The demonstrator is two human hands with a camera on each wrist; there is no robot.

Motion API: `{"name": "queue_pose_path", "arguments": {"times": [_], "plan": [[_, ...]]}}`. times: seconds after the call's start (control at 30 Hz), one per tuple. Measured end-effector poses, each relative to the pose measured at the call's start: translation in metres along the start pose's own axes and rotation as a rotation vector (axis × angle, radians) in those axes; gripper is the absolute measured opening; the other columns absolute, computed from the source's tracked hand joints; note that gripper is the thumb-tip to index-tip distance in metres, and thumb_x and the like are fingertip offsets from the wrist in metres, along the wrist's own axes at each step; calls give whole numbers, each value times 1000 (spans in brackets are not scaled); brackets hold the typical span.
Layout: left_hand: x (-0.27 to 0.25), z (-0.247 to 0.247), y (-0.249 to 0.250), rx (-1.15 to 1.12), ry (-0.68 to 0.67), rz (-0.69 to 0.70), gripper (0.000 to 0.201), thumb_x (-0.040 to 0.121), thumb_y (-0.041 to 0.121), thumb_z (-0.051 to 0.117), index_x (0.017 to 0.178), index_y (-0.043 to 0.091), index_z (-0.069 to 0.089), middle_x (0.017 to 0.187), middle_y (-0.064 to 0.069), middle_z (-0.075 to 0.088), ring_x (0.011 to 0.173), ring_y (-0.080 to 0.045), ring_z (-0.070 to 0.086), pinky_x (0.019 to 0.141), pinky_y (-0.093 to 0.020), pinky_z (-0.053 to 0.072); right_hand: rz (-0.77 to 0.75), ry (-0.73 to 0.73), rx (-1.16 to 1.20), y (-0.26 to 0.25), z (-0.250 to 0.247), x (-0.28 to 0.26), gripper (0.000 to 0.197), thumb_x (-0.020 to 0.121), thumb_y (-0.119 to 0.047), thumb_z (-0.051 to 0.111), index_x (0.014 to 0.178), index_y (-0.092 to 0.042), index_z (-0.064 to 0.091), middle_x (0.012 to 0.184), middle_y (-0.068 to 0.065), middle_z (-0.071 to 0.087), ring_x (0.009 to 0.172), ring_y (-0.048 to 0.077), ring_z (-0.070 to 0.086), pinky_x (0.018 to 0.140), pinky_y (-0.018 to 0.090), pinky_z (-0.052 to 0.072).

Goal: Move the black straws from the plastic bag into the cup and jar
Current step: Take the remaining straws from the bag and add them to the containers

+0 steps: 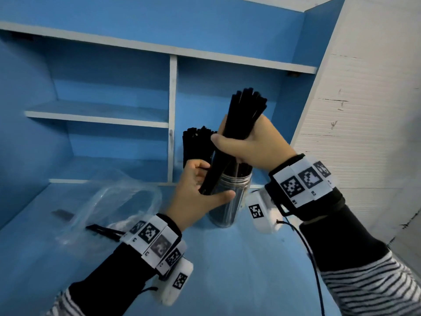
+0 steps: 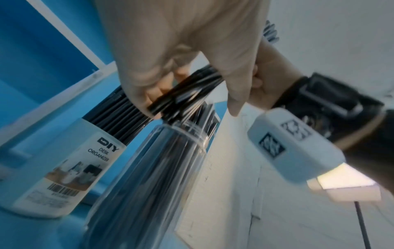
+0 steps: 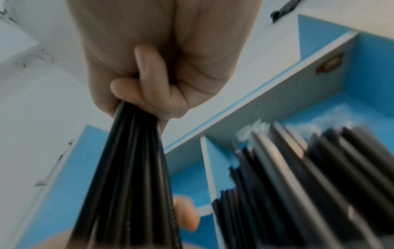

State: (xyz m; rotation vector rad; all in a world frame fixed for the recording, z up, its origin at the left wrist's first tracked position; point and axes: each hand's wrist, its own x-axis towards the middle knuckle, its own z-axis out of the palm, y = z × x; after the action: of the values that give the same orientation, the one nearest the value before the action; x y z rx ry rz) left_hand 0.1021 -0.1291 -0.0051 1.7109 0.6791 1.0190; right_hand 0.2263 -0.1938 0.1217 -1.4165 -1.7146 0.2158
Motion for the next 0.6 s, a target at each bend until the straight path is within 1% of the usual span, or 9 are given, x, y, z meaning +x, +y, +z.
{"name": "queue_pose_path", "arguments": {"times": [0.03,0.1,0.13,0.2,0.27,0.37,0.43,0.53,0.6], "plan": [[5,4,-6,13,12,4,86,50,43,91,119,26,44,118,4,56,108,-8,57,91,-26,51,5,37,1,0,-9,4,21,86,-15,68,74,-1,58,59,6,55,50,16,53,50,27,48],[15,12,-14,32,-36,-16,97,43,51,88,124,36,37,125,13,51,118,-4,52,102,-34,46,19,89,-17,2,-24,11,21,85,-15,68,75,1,58,58,5,55,47,14,51,47,25,45],[20,15,-16,62,-63,-31,97,43,51,88,125,41,35,126,17,50,118,-2,51,104,-34,44,28,101,-23,5,-30,14,21,85,-15,67,74,0,58,55,2,54,45,14,49,46,24,43],[29,22,-19,129,-94,-54,93,47,49,88,123,46,34,123,21,55,114,-2,55,104,-35,45,53,113,-34,11,-37,17,21,86,-14,67,72,-1,58,48,-5,50,41,12,45,44,22,40],[35,24,-23,168,-94,-71,89,46,52,87,121,45,38,120,19,58,110,-4,59,101,-38,48,75,139,-51,18,-41,19,22,86,-14,66,73,1,57,51,-1,50,42,14,45,44,23,41],[42,23,-26,178,-109,-75,94,40,57,84,123,34,45,123,13,58,109,-5,59,98,-38,50,79,187,-106,26,-47,21,24,86,-14,66,77,7,58,59,10,52,45,13,47,46,24,44],[43,22,-26,195,-116,-69,95,42,55,85,125,28,47,124,10,58,110,-7,58,98,-38,50,69,210,-125,29,-50,24,24,85,-13,66,77,9,58,61,14,54,46,14,47,46,24,44],[44,21,-27,206,-114,-67,94,44,52,87,125,28,47,125,10,57,112,-9,57,99,-38,49,59,213,-145,31,-52,28,24,85,-13,65,77,9,58,65,18,55,49,16,49,48,26,45],[45,21,-26,225,-121,-64,90,49,45,91,124,27,45,126,9,56,112,-9,56,99,-34,48,61,208,-150,33,-52,29,24,85,-13,65,76,7,58,64,16,55,49,16,49,47,25,44]]}}
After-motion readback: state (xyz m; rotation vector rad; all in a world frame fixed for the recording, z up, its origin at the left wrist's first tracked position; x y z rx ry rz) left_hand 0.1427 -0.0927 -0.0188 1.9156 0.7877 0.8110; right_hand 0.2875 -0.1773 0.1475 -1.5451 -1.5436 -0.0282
